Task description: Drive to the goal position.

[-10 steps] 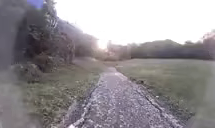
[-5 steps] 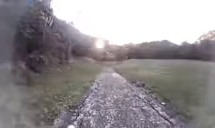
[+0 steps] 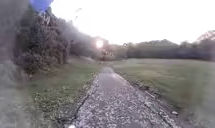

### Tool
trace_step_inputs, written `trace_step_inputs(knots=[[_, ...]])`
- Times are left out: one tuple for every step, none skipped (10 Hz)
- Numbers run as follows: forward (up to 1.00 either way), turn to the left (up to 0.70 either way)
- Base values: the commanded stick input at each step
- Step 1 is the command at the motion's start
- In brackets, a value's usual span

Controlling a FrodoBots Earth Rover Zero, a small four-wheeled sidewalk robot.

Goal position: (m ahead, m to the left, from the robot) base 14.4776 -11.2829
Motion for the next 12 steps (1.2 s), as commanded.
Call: trace_step_inputs(knots=[[0.70,-0.14],[0.70,-0.14],[0.70,-0.14],[0.70,-0.14],[0.70,-0.14],[0.70,0.00],[0.70,0.00],[0.70,0.00],[0.70,-0.03],[0.70,-0.10],[0.70,-0.14],[0.70,-0.14]])
